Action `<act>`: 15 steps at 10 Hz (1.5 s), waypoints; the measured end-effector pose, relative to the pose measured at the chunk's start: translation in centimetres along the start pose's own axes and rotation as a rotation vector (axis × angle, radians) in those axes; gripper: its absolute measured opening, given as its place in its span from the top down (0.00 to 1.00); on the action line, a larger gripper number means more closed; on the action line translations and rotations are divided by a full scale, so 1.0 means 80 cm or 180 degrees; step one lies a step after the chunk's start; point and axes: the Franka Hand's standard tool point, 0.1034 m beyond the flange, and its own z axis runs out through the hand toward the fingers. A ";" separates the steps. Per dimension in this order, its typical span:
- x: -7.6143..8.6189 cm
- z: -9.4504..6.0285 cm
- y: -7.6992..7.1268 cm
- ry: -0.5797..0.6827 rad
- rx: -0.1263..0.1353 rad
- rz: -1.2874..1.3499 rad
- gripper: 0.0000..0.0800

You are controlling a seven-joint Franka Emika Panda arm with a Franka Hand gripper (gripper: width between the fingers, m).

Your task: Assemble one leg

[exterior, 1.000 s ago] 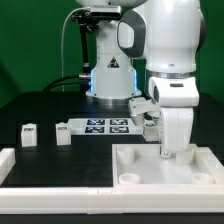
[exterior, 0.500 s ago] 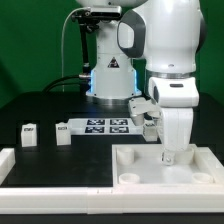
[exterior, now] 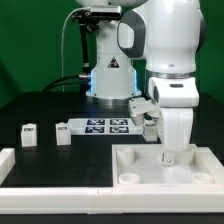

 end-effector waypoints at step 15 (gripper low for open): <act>0.010 -0.047 -0.066 0.0315 -0.0093 0.3603 0.19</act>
Offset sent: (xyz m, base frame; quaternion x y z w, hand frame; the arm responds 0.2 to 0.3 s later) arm -0.0278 -0.0014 0.0370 -0.0438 0.0145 0.0736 0.9962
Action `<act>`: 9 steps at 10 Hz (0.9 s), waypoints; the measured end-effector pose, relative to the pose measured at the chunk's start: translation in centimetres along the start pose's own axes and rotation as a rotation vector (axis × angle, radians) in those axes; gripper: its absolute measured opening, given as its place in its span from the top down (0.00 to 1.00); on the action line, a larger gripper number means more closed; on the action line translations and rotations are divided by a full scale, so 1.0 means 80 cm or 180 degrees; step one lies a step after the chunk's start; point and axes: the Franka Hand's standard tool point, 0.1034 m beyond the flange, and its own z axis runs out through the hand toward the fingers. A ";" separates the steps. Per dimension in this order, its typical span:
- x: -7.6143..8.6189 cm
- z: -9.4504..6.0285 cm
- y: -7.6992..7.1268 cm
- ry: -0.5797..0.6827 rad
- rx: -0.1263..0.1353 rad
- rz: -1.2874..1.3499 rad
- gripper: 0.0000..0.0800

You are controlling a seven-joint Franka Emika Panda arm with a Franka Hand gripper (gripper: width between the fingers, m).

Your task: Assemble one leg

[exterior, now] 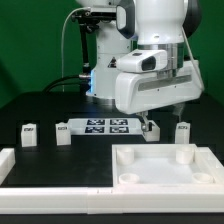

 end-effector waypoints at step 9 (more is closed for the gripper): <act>0.007 0.008 -0.065 -0.0063 0.0168 0.2171 0.19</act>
Offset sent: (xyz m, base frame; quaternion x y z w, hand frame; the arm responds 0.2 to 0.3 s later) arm -0.0077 0.0346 -0.0010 -0.0040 0.0032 0.3655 0.9308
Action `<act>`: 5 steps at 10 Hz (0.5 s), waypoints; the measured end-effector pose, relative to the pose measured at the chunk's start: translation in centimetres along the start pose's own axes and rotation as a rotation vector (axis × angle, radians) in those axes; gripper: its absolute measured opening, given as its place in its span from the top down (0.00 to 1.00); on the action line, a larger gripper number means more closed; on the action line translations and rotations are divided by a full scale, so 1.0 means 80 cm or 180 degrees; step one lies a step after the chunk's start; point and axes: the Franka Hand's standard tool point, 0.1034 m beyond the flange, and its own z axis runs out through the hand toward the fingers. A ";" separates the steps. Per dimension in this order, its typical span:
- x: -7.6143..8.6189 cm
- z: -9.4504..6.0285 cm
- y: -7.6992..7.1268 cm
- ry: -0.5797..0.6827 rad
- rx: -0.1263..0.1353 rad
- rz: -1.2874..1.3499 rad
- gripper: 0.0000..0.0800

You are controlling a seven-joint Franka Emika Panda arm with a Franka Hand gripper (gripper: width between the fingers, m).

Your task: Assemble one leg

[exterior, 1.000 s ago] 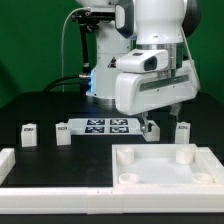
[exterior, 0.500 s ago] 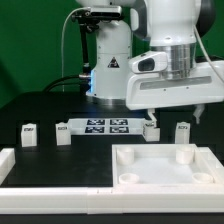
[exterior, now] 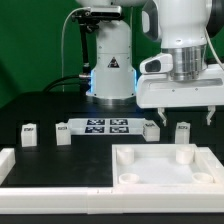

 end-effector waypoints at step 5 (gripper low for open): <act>-0.017 0.005 0.013 -0.0940 -0.0183 -0.0124 0.19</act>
Offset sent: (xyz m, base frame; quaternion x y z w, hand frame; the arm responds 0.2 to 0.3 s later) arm -0.0178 0.0072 -0.0056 -0.0073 -0.2622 0.0116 0.9649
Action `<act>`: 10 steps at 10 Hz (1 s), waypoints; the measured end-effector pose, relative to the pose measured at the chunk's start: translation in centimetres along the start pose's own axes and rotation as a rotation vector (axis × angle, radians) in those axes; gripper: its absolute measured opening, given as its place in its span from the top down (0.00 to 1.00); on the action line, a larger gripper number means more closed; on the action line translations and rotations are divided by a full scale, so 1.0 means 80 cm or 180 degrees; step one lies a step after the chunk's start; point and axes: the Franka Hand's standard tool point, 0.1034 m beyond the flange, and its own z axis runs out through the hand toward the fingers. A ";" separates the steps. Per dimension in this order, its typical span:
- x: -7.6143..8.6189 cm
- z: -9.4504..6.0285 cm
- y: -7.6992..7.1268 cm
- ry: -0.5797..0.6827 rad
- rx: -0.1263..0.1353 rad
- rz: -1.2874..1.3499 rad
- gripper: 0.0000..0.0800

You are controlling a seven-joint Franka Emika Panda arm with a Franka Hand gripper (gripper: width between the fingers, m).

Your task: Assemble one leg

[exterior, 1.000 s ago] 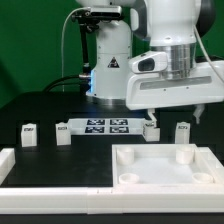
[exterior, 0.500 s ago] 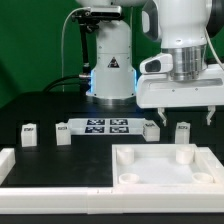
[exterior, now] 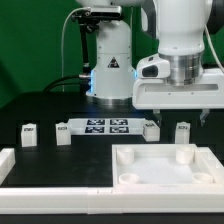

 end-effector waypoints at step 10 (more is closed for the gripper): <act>-0.011 0.034 -0.005 -0.1965 -0.0206 0.0006 0.19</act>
Offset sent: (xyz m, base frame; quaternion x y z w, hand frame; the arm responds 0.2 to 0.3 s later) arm -0.0036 0.0094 0.0018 -0.0096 -0.2732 0.0213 0.9617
